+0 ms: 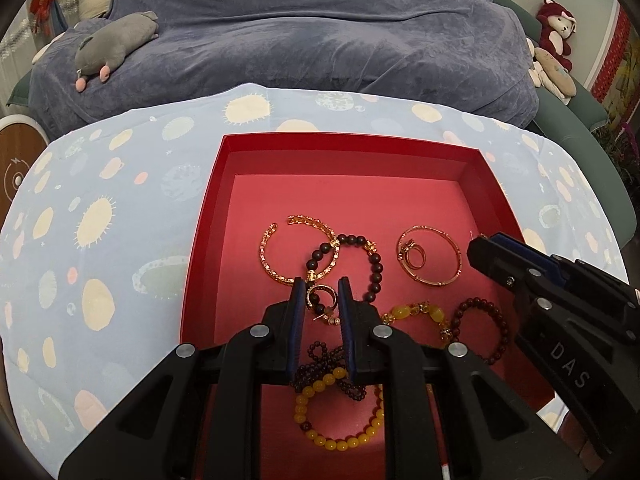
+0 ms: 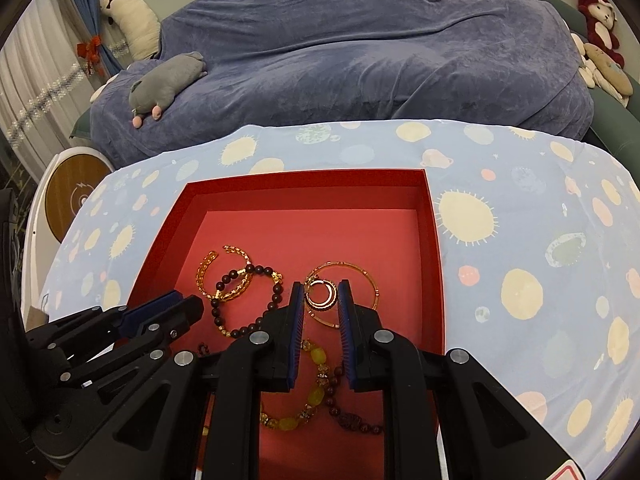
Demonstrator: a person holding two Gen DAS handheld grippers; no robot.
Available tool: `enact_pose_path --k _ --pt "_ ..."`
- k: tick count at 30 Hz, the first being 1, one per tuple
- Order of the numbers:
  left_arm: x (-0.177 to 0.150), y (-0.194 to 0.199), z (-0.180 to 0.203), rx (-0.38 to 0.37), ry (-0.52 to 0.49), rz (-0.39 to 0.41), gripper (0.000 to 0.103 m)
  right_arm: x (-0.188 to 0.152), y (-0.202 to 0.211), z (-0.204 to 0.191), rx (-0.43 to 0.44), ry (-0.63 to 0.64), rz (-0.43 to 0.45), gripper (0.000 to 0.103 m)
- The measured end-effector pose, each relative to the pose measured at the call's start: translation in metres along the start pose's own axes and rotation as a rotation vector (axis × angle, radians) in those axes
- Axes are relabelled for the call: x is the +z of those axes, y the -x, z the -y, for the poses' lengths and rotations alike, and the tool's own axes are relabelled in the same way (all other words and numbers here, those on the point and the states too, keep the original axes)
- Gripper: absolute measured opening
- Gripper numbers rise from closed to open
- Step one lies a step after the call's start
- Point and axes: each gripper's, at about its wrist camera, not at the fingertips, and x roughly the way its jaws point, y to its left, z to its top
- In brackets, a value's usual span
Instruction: Organize jewelry
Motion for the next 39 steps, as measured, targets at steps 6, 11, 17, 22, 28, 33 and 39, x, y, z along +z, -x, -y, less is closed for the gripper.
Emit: enact_pose_path --k 6,11,17,22,28,33,39 --pt "0.002 -0.008 -0.004 0.009 0.019 -0.018 0.021 0.001 -0.009 0.002 -0.01 -0.018 -0.007 0.021" --pt "0.002 -0.001 -0.006 0.037 0.038 0.006 0.046 -0.001 0.0 -0.001 -0.025 -0.017 0.01 0.035" --pt "-0.003 0.016 -0.002 0.036 0.031 0.026 0.047 -0.007 0.018 -0.001 -0.036 -0.033 0.027 0.042" --pt "-0.011 0.04 0.0 0.053 0.032 0.057 0.056 -0.018 0.044 -0.001 -0.054 -0.056 0.047 0.048" --pt "-0.027 0.064 0.0 0.059 0.047 0.069 0.067 -0.038 0.071 -0.001 -0.067 -0.057 0.07 0.059" --pt "-0.046 0.081 0.006 0.069 0.025 0.08 0.068 -0.057 0.088 -0.001 -0.08 -0.067 0.072 0.059" --pt "-0.064 0.096 0.012 0.073 0.013 0.079 0.069 -0.076 0.105 -0.003 -0.091 -0.067 0.075 0.059"
